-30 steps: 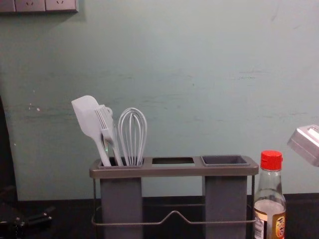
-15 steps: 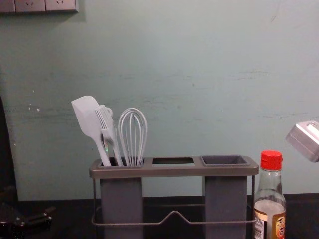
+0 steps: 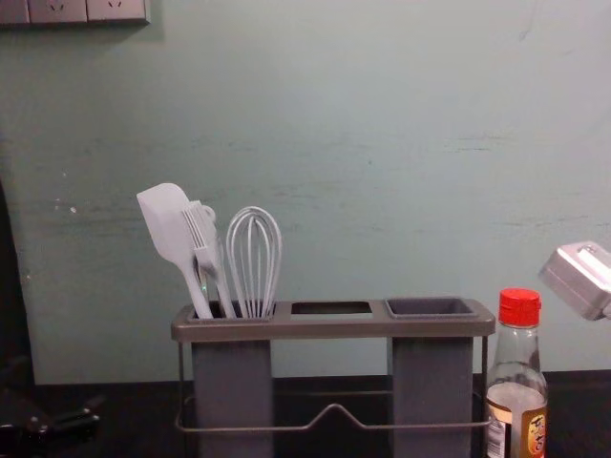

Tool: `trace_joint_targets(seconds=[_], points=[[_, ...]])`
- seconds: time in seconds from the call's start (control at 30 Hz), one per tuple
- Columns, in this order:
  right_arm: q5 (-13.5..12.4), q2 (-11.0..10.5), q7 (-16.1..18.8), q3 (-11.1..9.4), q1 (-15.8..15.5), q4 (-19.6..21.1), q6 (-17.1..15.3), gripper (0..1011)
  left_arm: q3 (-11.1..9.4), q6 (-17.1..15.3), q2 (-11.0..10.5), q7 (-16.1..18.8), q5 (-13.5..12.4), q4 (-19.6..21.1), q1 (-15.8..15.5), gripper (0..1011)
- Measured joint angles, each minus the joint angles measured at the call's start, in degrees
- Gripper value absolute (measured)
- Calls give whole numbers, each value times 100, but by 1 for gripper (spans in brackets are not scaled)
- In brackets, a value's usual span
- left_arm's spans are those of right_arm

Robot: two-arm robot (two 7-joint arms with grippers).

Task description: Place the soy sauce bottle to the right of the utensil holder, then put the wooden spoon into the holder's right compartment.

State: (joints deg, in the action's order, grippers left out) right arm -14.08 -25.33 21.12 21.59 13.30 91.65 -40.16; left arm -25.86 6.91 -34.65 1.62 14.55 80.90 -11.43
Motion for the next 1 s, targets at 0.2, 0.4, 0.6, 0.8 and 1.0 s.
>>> trace_joint_targets(seconds=[0.2, 0.4, 0.6, 0.8, 1.0], points=[[72, 32, 31, 27, 44, -90, 68, 1004, 0, 0, 0, 0, 0, 0, 0, 1005], [151, 58, 68, 60, 77, -149, 165, 1004, 0, 0, 0, 0, 0, 0, 0, 1005], [199, 76, 103, 78, 89, -176, 214, 1004, 0, 0, 0, 0, 0, 0, 0, 1005], [241, 101, 115, 77, 95, -198, 229, 1004, 0, 0, 0, 0, 0, 0, 0, 1005], [270, 113, 152, 69, 108, -222, 247, 1004, 0, 0, 0, 0, 0, 0, 0, 1005]])
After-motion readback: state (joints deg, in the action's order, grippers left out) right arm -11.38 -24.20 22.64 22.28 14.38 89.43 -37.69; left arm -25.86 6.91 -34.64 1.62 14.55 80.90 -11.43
